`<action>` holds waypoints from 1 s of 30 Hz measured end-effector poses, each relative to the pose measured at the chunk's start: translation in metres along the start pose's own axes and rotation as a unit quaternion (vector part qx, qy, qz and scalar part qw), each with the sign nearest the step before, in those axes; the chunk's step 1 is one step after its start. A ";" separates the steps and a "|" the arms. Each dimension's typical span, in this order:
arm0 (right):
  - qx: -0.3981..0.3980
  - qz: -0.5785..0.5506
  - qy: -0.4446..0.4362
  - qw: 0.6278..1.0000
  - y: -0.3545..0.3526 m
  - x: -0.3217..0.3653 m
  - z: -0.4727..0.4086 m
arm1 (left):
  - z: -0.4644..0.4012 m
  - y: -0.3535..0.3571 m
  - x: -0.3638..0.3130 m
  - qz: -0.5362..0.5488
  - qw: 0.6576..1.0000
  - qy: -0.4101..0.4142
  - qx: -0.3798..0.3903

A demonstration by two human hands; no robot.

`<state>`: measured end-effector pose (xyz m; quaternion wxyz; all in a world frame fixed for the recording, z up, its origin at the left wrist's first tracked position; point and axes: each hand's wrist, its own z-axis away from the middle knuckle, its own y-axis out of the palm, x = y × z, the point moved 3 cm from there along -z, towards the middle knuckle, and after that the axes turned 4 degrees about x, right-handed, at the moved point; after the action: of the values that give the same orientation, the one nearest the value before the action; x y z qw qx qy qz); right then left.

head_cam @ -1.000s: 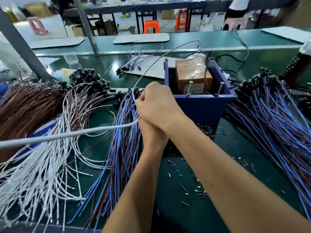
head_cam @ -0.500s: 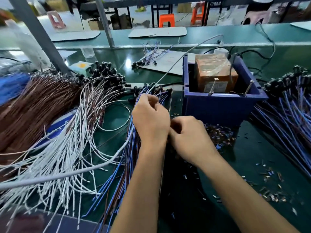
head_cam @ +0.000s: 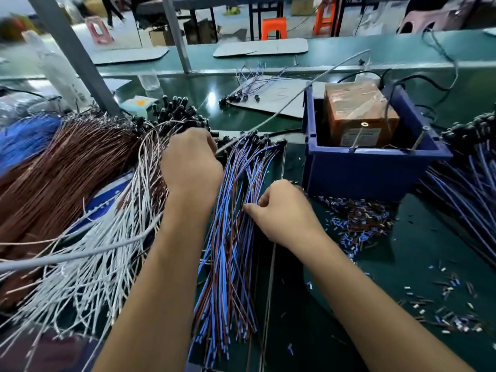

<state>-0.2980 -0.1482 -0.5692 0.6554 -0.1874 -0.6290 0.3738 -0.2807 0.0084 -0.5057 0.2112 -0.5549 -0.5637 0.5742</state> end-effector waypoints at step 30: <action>0.102 -0.332 -0.126 0.929 -0.029 -0.001 0.049 | 0.012 0.006 -0.088 0.831 0.499 -0.099 0.225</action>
<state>-0.3374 -0.1789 -0.5420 0.6728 0.1487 -0.6914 0.2172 -0.2624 -0.0748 -0.4791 -0.3023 -0.6408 0.2879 0.6442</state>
